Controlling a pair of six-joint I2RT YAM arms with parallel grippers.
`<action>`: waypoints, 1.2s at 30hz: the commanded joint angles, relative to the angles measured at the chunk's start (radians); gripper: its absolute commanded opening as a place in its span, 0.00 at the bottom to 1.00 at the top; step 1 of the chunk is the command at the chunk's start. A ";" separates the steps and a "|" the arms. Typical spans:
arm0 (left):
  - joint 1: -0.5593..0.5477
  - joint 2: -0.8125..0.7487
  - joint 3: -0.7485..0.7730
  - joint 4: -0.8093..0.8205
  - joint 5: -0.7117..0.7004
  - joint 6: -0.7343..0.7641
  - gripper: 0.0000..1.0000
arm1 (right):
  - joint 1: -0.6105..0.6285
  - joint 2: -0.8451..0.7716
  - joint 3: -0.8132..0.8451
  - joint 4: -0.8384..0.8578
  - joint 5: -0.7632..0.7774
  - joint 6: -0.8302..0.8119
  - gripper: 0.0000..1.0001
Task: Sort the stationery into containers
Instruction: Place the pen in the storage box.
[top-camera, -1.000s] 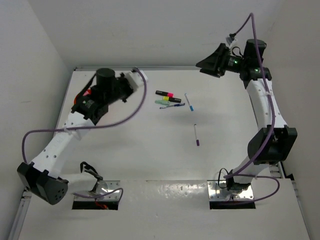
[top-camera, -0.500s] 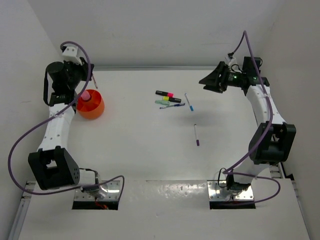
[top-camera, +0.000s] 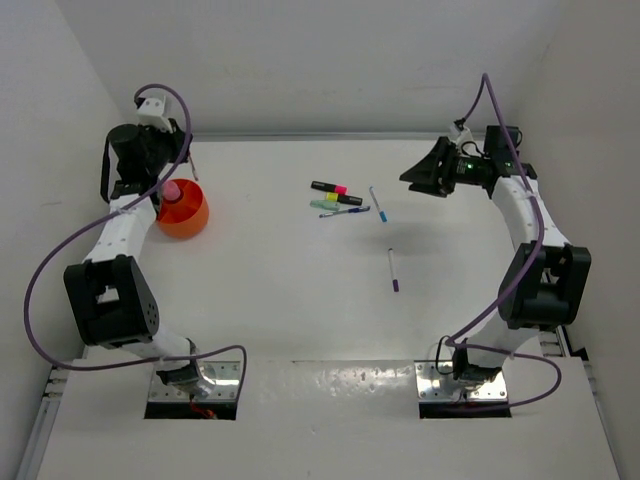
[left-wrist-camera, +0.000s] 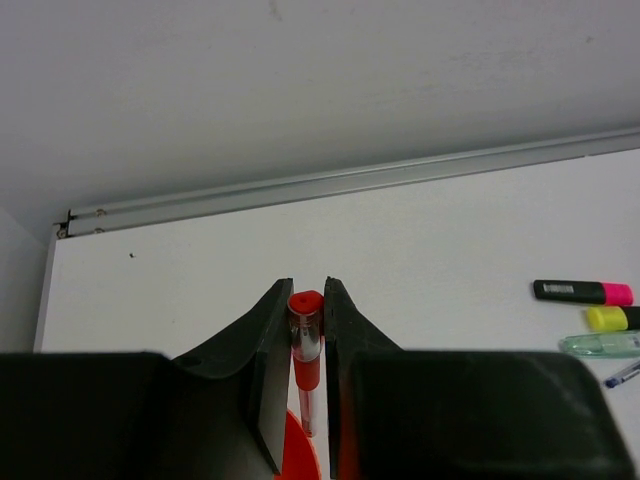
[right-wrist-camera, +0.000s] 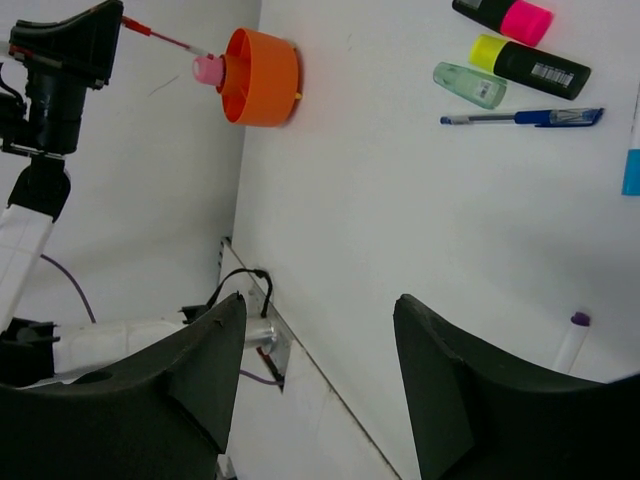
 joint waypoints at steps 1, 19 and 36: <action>0.011 0.017 0.030 0.072 -0.033 0.004 0.00 | -0.012 -0.033 -0.007 0.012 -0.018 -0.045 0.60; 0.019 0.124 0.101 -0.078 -0.150 0.006 0.00 | -0.035 -0.025 -0.021 -0.045 -0.012 -0.100 0.60; 0.016 0.123 0.047 -0.050 -0.162 -0.034 0.36 | 0.017 0.007 0.003 -0.069 0.112 -0.297 0.43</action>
